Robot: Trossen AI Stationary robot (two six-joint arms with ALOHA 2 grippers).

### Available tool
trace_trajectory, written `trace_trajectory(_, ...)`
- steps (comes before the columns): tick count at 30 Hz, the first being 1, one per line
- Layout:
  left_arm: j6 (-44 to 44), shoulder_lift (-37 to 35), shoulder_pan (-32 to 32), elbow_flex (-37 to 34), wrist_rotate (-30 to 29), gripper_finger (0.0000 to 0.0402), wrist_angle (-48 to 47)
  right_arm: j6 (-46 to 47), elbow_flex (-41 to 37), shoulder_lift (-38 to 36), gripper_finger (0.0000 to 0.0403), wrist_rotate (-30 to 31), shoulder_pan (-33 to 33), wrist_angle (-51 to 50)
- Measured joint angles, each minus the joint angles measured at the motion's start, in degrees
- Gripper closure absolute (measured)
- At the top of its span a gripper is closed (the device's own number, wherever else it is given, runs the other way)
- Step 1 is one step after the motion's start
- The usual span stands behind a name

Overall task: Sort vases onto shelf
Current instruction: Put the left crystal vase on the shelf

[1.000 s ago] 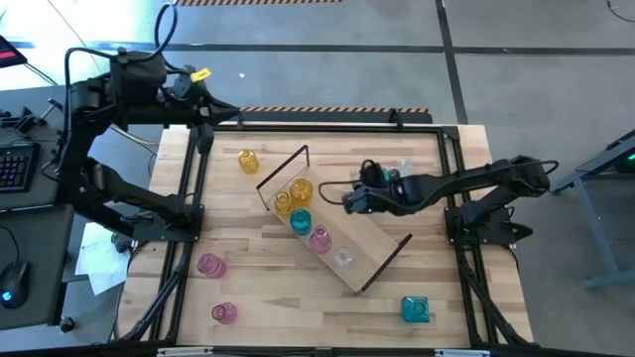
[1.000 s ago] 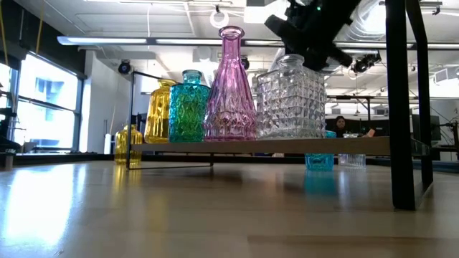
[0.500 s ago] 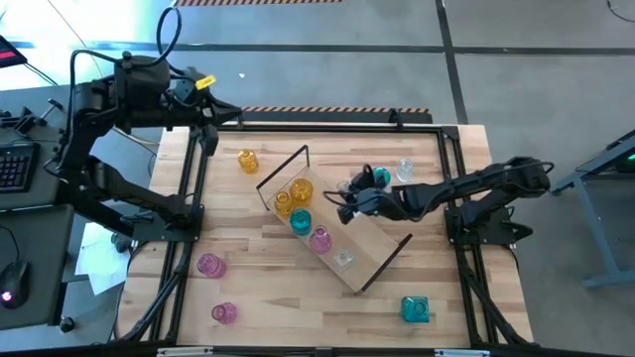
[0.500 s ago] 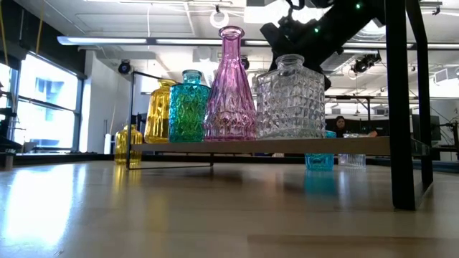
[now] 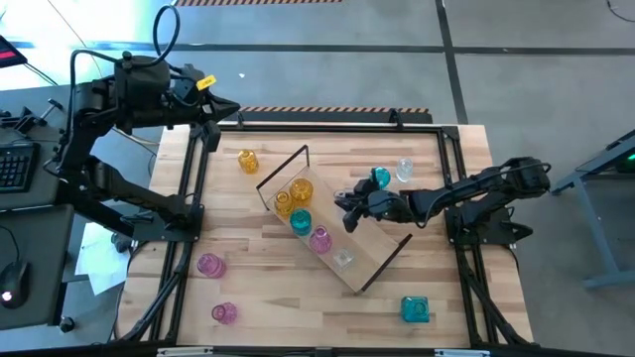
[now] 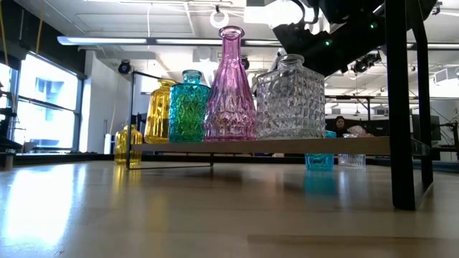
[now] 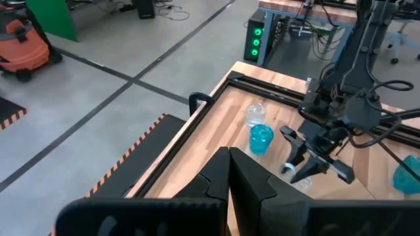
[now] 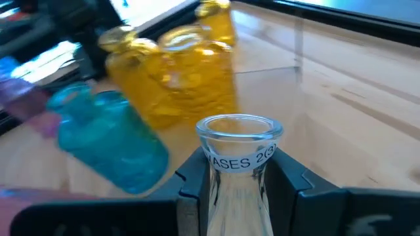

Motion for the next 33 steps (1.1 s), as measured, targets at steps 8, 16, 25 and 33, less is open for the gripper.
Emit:
trace_trajectory(8, 0.0, 0.0, 0.0, 0.0, -0.1, 0.0401, 0.0, -6.6, 0.0, 0.0, 0.0329, -11.6, -3.0, 2.2)
trace_trajectory(16, 0.0, 0.0, 0.0, 0.0, -0.1, 0.0402, 0.0, -11.2, 0.0, 0.0, 0.0329, -19.5, -6.1, 2.3)
trace_trajectory(25, 0.0, 0.0, 0.0, 0.0, -0.1, 0.0402, 0.0, -11.8, -4.9, 0.0, 0.0329, -23.6, -7.8, 14.6)
trace_trajectory(33, 0.0, 0.0, 0.0, 0.0, -0.3, 0.0401, 0.0, -9.1, -13.2, 0.0, 0.0329, -26.5, -9.1, 29.5)
